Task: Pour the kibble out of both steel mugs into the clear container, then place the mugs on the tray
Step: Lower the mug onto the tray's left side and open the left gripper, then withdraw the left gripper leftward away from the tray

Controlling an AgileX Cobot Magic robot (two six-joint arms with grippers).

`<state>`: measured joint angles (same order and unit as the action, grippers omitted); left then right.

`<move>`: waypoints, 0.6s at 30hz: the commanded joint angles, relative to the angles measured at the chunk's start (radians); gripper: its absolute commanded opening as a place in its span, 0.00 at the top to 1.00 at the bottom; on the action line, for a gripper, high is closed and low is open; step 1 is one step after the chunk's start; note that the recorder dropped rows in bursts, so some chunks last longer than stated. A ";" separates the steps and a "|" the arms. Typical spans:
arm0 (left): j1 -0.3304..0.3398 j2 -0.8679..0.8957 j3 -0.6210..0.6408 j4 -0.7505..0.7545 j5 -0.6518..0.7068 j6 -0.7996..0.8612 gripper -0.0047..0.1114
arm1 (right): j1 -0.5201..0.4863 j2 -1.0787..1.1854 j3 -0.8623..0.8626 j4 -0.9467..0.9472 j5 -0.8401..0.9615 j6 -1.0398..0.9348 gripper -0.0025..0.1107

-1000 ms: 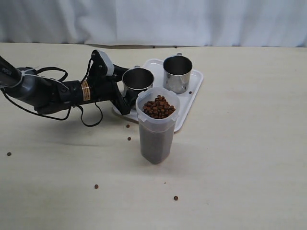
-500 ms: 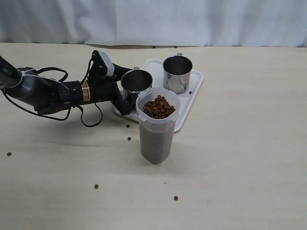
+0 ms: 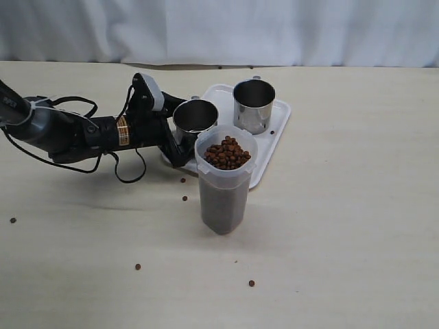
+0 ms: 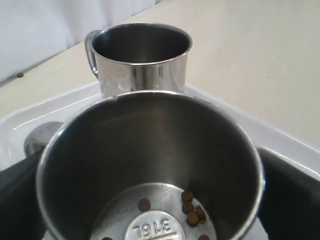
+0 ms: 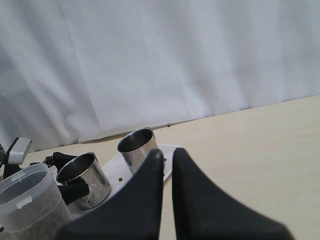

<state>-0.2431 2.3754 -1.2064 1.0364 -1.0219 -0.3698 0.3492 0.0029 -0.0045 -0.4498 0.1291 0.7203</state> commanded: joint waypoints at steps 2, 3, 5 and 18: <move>0.030 -0.013 -0.005 0.077 -0.009 -0.032 0.25 | 0.002 -0.003 0.005 0.005 0.000 -0.003 0.93; 0.040 -0.021 -0.005 0.092 -0.011 -0.046 0.25 | 0.002 -0.003 0.005 0.005 0.000 -0.003 0.93; 0.065 -0.031 -0.005 0.128 -0.014 -0.103 0.25 | 0.002 -0.003 0.005 0.005 0.000 -0.003 0.93; 0.253 -0.043 -0.005 0.376 -0.199 -0.267 0.25 | 0.002 -0.003 0.005 0.005 0.000 -0.003 0.93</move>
<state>-0.0263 2.3447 -1.2064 1.3811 -1.1971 -0.6000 0.3492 0.0029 -0.0045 -0.4498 0.1291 0.7203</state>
